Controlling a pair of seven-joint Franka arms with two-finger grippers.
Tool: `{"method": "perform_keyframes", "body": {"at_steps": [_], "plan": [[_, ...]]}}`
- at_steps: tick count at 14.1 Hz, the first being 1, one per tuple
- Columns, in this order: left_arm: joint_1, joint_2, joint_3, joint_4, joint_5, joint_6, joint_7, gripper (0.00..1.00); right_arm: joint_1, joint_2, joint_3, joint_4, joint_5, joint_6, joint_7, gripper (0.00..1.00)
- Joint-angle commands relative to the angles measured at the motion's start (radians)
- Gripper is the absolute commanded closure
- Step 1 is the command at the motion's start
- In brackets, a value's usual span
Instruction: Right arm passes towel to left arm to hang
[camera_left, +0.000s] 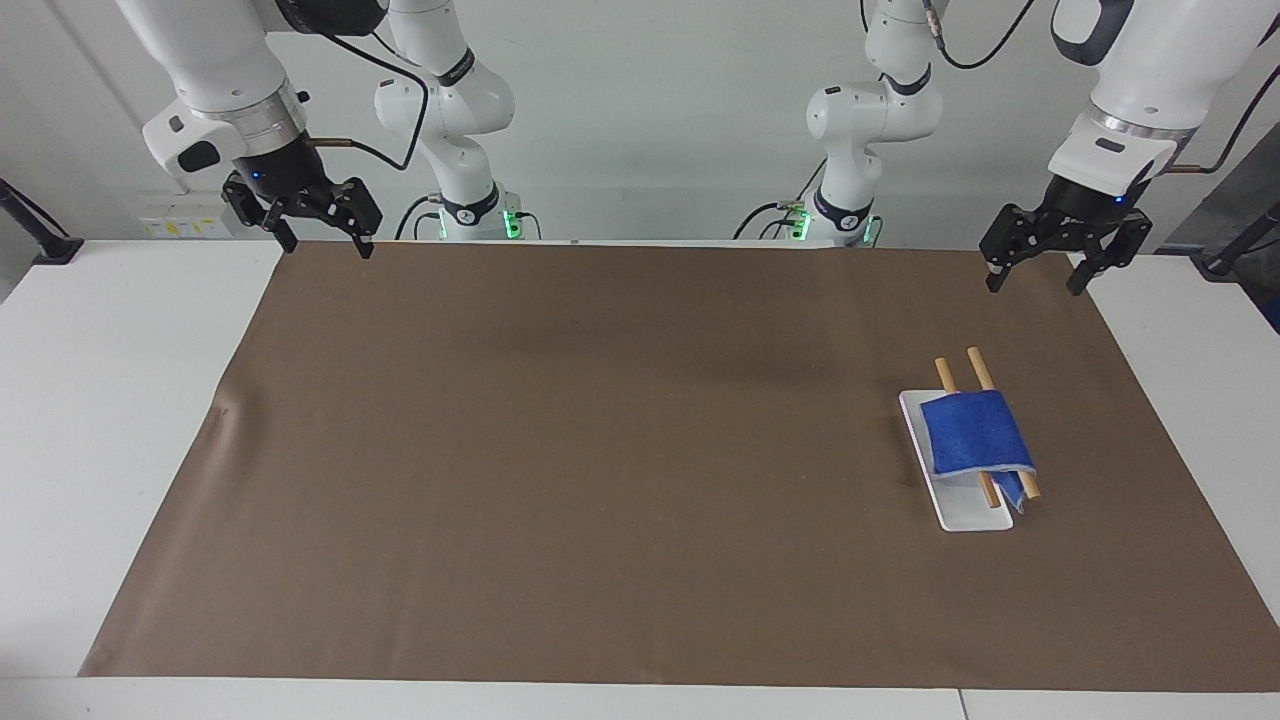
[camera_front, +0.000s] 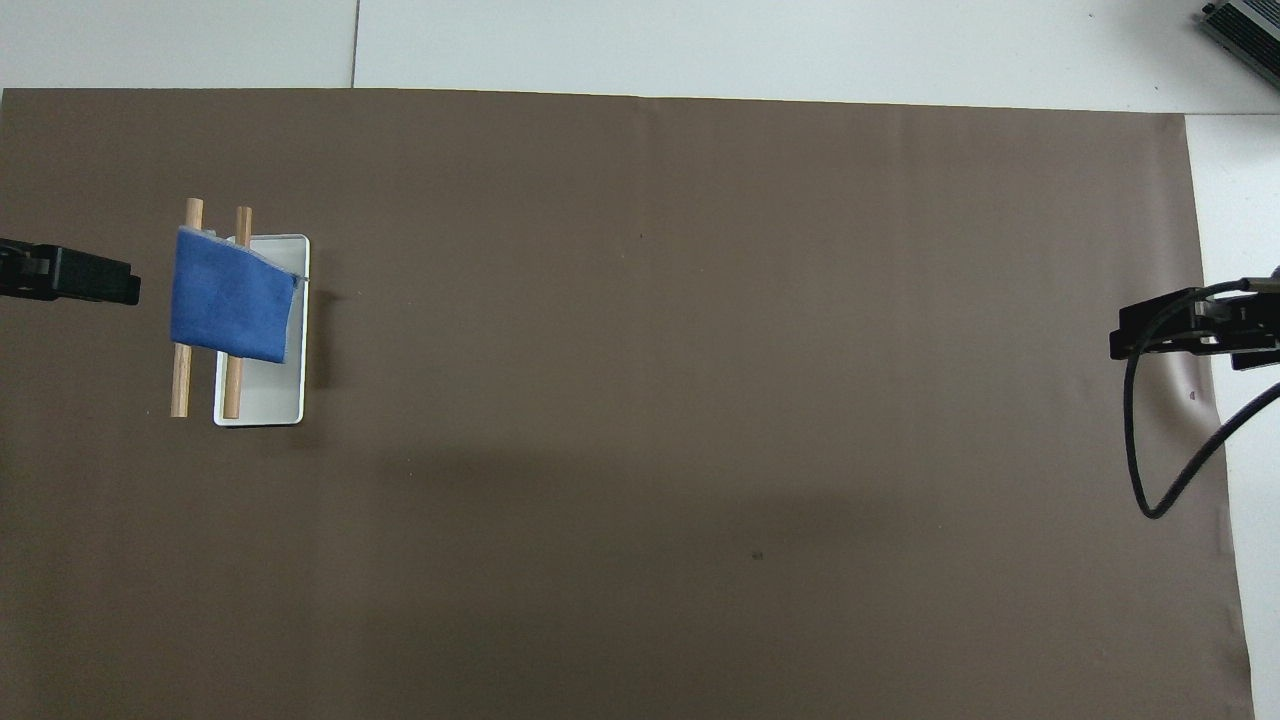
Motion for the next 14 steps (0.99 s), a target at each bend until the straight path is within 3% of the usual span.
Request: {"method": "perform_keyframes", "body": {"at_steps": [1, 3, 14], "plan": [[-0.004, 0.012, 0.022, 0.074, -0.033, -0.124, 0.05, 0.0, -0.013, -0.028, 0.004, -0.036, 0.008, 0.023, -0.023, 0.0], [-0.01, 0.018, 0.024, 0.111, -0.047, -0.179, 0.048, 0.0, -0.013, -0.028, 0.004, -0.036, 0.008, 0.025, -0.023, 0.0], [-0.082, -0.022, 0.056, 0.088, -0.042, -0.186, 0.036, 0.0, -0.01, -0.046, 0.003, -0.082, 0.007, 0.068, -0.006, 0.0]]}}
